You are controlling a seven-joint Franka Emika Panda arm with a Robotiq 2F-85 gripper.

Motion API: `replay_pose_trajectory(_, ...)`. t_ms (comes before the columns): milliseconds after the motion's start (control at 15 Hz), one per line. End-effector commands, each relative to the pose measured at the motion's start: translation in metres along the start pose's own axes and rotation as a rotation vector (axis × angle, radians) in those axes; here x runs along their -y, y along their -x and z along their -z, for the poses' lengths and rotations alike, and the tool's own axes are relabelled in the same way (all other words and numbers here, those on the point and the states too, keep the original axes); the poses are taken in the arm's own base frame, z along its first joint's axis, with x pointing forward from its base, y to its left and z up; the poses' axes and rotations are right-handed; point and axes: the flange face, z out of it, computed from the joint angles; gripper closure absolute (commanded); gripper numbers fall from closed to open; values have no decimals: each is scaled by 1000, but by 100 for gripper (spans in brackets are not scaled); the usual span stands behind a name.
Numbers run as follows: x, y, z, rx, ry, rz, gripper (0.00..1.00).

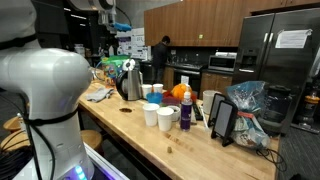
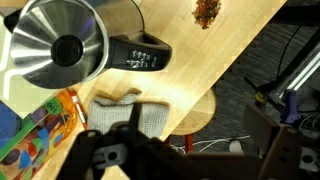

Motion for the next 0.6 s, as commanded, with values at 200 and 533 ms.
replay_pose_trajectory(200, 36, 17, 1, -6, 14, -2, 0)
replay_pose_trajectory(533, 38, 21, -4, 10, -4, -19, 0)
